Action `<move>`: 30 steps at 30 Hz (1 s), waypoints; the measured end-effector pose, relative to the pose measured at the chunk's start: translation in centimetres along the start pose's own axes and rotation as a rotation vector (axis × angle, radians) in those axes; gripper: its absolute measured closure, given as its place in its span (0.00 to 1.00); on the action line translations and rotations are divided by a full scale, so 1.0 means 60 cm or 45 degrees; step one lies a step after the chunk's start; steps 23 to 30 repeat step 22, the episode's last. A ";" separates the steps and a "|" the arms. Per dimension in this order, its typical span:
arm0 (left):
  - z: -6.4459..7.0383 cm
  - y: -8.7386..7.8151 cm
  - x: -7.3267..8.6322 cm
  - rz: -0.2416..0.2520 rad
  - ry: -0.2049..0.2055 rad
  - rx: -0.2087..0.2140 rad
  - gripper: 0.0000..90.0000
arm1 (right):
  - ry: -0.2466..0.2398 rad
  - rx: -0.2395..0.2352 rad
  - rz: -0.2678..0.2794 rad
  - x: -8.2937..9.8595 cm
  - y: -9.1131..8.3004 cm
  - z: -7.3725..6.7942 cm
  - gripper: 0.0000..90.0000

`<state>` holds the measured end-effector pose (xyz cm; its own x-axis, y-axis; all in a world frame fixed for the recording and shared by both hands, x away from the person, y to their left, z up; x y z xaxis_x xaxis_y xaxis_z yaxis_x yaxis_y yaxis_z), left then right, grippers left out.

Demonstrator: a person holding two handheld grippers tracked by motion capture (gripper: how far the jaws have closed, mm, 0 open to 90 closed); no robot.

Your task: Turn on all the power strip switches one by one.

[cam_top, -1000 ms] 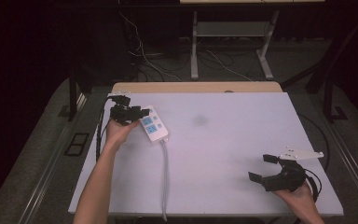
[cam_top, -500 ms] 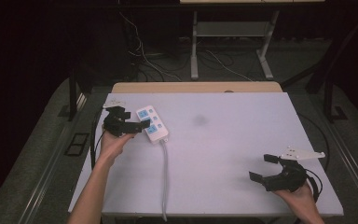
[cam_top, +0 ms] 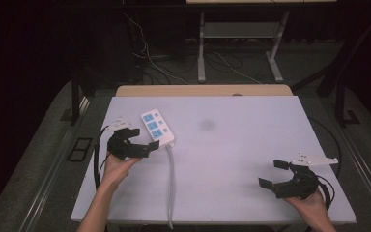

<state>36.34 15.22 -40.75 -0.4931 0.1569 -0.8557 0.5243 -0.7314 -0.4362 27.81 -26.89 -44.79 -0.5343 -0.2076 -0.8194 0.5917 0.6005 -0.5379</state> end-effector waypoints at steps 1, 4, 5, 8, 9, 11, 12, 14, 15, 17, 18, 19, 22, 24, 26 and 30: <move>0.006 -0.002 0.005 0.008 0.003 0.009 0.00 | 0.000 -0.002 0.001 0.000 0.000 -0.001 0.01; 0.024 -0.007 0.021 0.026 0.008 0.040 0.00 | 0.006 -0.006 0.004 0.000 -0.001 -0.002 0.01; 0.029 -0.008 0.027 0.021 0.021 0.039 0.00 | 0.008 -0.006 0.003 0.001 -0.002 -0.003 0.01; 0.045 -0.011 0.043 0.039 0.028 0.054 0.00 | 0.015 -0.010 0.005 0.001 -0.003 -0.004 0.01; 0.049 -0.011 0.048 0.050 0.022 0.067 0.00 | 0.019 -0.011 0.007 0.002 -0.004 -0.005 0.01; 0.058 -0.011 0.057 0.056 0.018 0.092 0.00 | 0.025 -0.018 0.012 0.002 -0.005 -0.006 0.01; 0.061 -0.010 0.061 0.054 0.019 0.103 0.00 | 0.029 -0.022 0.013 0.002 -0.006 -0.006 0.01; 0.067 -0.008 0.069 0.037 0.020 0.127 0.00 | 0.036 -0.029 0.018 0.003 -0.007 -0.007 0.01; 0.071 -0.008 0.072 0.028 0.028 0.136 0.00 | 0.037 -0.030 0.019 0.003 -0.008 -0.008 0.01; 0.078 -0.009 0.079 0.024 0.038 0.151 0.00 | 0.045 -0.036 0.025 0.003 -0.011 -0.009 0.01; 0.081 -0.010 0.082 0.026 0.043 0.160 0.00 | 0.044 -0.038 0.029 0.003 -0.012 -0.010 0.01; 0.083 -0.011 0.087 0.025 0.036 0.174 0.00 | 0.044 -0.041 0.030 0.003 -0.013 -0.011 0.01; 0.090 -0.012 0.100 -0.002 0.046 0.191 0.00 | 0.048 -0.045 0.035 0.003 -0.016 -0.012 0.01; 0.090 -0.012 0.100 -0.002 0.046 0.191 0.00 | 0.048 -0.045 0.035 0.003 -0.016 -0.012 0.01; 0.090 -0.012 0.100 -0.002 0.046 0.191 0.00 | 0.048 -0.045 0.035 0.003 -0.016 -0.012 0.01; 0.090 -0.012 0.100 -0.002 0.046 0.191 0.00 | 0.048 -0.045 0.035 0.003 -0.016 -0.012 0.01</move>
Point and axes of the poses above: each handheld gripper's, and its own axes: y roughly forward along the jaws, x roughly out of its underside, z roughly to its right, the point moved 6 cm from there along y, roughly forward along the jaws, and after that the axes turned 6 degrees about x, right-handed, at the moved point
